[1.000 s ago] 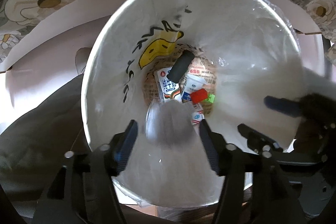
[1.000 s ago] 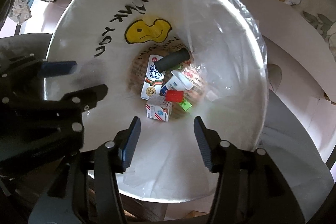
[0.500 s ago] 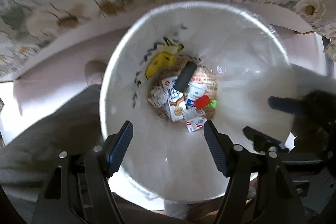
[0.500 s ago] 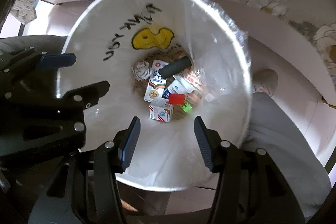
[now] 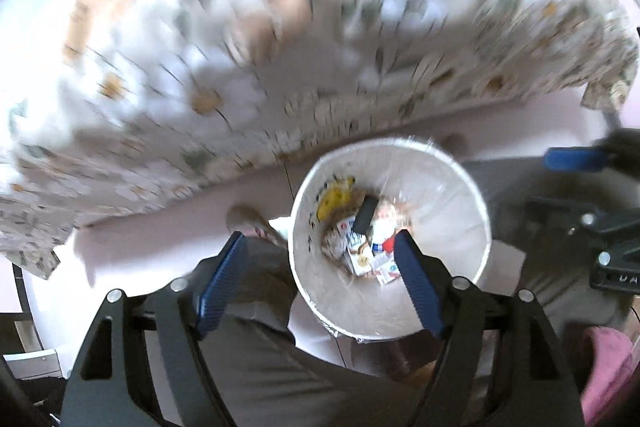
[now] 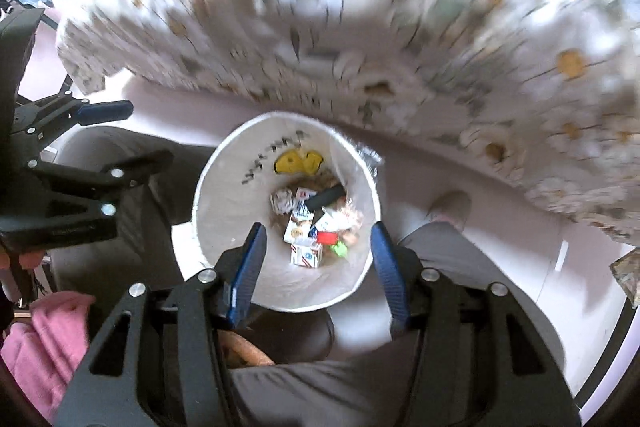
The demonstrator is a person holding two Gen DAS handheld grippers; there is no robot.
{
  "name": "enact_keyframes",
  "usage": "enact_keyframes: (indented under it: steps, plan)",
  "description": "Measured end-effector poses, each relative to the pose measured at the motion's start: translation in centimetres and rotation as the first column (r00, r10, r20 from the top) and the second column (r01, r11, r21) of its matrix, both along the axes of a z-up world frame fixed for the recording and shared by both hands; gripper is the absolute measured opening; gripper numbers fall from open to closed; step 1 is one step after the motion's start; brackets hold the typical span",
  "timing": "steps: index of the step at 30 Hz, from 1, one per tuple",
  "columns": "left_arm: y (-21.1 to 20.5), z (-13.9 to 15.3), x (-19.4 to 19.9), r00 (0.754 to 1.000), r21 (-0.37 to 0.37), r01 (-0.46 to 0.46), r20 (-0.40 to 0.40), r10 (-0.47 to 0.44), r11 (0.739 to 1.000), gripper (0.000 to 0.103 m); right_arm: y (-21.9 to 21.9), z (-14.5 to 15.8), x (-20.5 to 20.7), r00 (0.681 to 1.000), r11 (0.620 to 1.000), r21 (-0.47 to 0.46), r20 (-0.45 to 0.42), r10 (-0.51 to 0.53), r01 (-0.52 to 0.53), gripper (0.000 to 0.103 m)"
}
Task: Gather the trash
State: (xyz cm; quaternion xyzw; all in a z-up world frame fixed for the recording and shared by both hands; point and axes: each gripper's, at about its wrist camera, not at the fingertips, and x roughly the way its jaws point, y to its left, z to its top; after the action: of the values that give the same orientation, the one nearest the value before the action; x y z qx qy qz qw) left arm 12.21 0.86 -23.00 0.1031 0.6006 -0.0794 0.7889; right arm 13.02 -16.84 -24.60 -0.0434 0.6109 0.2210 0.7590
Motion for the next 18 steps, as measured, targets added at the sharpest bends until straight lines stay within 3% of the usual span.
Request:
enact_keyframes:
  steps: [10, 12, 18]
  plan:
    - [-1.1, 9.2, -5.9, 0.983, -0.067, 0.041, 0.18, -0.029, 0.997, 0.083, -2.0, 9.8, -6.0, 0.977, 0.996, 0.062, 0.197, -0.077, 0.066, 0.058]
    - [-1.1, 10.7, -7.1, 0.973, -0.068, 0.043, 0.23, -0.026, 0.997, 0.085, -2.5, 12.0, -7.2, 0.96, 0.992, 0.089, 0.256, -0.114, 0.094, 0.071]
    - [-0.8, 15.2, -10.6, 0.931, -0.051, 0.055, 0.364, -0.033, 0.997, 0.091, -3.5, 17.5, -11.3, 0.879, 0.986, 0.111, 0.449, -0.161, 0.124, 0.077]
